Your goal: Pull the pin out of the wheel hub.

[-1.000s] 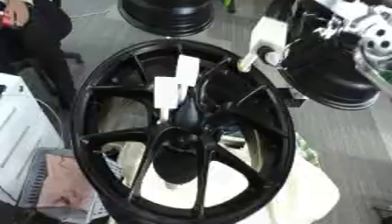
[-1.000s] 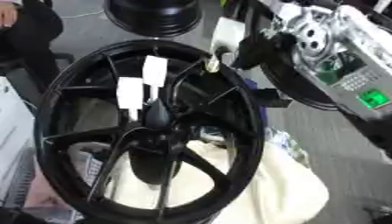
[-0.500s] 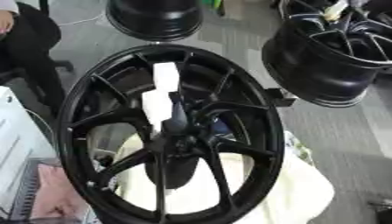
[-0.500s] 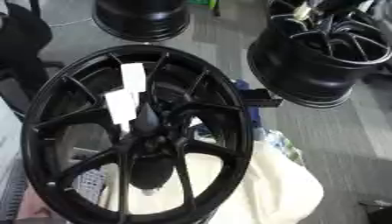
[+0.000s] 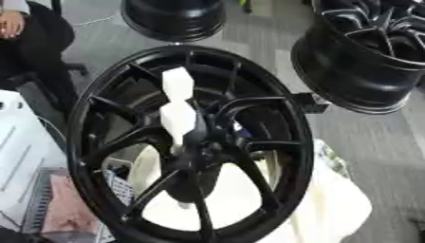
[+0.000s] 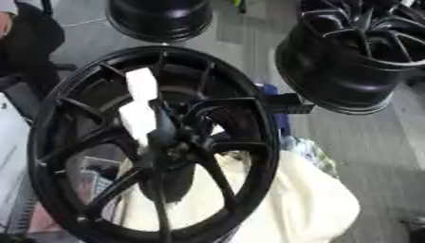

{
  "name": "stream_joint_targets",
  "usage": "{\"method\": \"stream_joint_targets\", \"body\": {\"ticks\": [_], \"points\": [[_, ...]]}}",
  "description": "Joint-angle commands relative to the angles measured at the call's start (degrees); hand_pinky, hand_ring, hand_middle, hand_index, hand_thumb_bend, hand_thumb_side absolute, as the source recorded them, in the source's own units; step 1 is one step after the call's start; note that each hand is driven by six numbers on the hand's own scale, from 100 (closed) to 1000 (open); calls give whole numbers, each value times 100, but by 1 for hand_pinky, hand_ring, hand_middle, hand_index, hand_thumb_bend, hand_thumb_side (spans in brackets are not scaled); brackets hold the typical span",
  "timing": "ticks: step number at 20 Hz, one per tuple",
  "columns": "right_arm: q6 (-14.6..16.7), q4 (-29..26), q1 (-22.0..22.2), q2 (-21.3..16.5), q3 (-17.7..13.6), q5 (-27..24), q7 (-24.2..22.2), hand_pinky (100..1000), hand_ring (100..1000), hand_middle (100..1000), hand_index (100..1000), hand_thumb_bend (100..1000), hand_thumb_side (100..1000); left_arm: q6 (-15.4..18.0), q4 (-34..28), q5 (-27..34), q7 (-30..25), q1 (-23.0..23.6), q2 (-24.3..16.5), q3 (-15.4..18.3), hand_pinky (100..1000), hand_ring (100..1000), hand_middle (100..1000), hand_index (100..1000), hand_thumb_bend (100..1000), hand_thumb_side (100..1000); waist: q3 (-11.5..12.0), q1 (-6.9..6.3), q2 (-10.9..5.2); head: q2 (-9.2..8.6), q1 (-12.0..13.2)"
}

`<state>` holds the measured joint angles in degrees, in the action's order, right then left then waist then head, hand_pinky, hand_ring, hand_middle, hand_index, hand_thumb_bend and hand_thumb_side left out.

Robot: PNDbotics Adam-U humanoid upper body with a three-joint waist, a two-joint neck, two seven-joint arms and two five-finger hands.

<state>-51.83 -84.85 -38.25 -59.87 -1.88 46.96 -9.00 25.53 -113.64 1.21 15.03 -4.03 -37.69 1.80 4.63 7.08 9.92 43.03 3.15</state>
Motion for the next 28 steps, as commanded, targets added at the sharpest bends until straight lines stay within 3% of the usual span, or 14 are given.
{"method": "stream_joint_targets", "body": {"ticks": [1, 4, 7, 8, 10, 11, 14, 16, 19, 22, 28], "points": [[-14, 408, -68, -334, -521, 264, 270, 301, 514, 474, 587, 129, 100, 10, -96, -54, 42, -21, -62, 57, 819, 778, 653, 841, 100, 606, 0, -54, -49, -25, 42], [-14, 834, -165, -345, -947, 492, 533, 339, 549, 513, 632, 106, 100, 18, -96, -78, 45, -28, -45, 42, 819, 778, 652, 841, 100, 610, 21, -60, -17, -47, 24], [-14, 1278, -290, -299, -1391, 757, 806, 373, 585, 560, 681, 144, 100, 19, -96, -94, 30, -52, -37, 15, 819, 777, 652, 841, 100, 613, 64, -50, 19, -81, -1], [-14, 1423, -322, -276, -1536, 820, 895, 396, 617, 602, 722, 223, 100, 19, -96, -96, 23, -63, -34, 6, 819, 777, 652, 841, 100, 614, 78, -46, 29, -91, -10], [-14, 1708, -316, -225, -1821, 809, 1070, 480, 741, 760, 848, 501, 100, 18, -96, -101, 8, -76, -34, -8, 819, 777, 652, 841, 100, 616, 103, -36, 47, -113, -25], [-14, 1849, -266, -187, -1962, 751, 1157, 506, 779, 811, 887, 545, 100, 14, -96, -104, 3, -80, -34, -12, 819, 777, 652, 841, 100, 616, 110, -32, 55, -118, -26], [-14, 2289, -200, -98, -2402, 505, 1428, 521, 825, 865, 926, 494, 303, 12, -96, -106, -11, -95, -35, -25, 819, 777, 652, 841, 100, 617, 131, -18, 63, -109, -44], [-14, 2594, -175, -122, -2707, 320, 1615, 516, 822, 866, 932, 495, 360, 13, -96, -103, -30, -114, -43, -43, 820, 778, 652, 841, 100, 616, 167, -6, 70, -121, -65], [-14, 3042, -121, -233, -3103, 45, 1891, 509, 818, 864, 930, 499, 349, 23, -96, -84, -57, -159, -64, -69, 820, 778, 652, 841, 100, 616, 233, 17, 76, -114, -123], [-14, 3501, -183, -386, -3000, -237, 2174, 502, 813, 859, 928, 505, 324, 22, -96, -62, -88, -177, -77, -87, 820, 778, 652, 841, 100, 617, 256, 30, 72, -107, -152], [-14, 4180, -423, -588, -2440, -796, 2732, 492, 802, 849, 923, 510, 294, 29, -96, -33, -130, -183, -90, -98, 821, 778, 652, 841, 100, 616, 274, 32, 54, -94, -175]]}}
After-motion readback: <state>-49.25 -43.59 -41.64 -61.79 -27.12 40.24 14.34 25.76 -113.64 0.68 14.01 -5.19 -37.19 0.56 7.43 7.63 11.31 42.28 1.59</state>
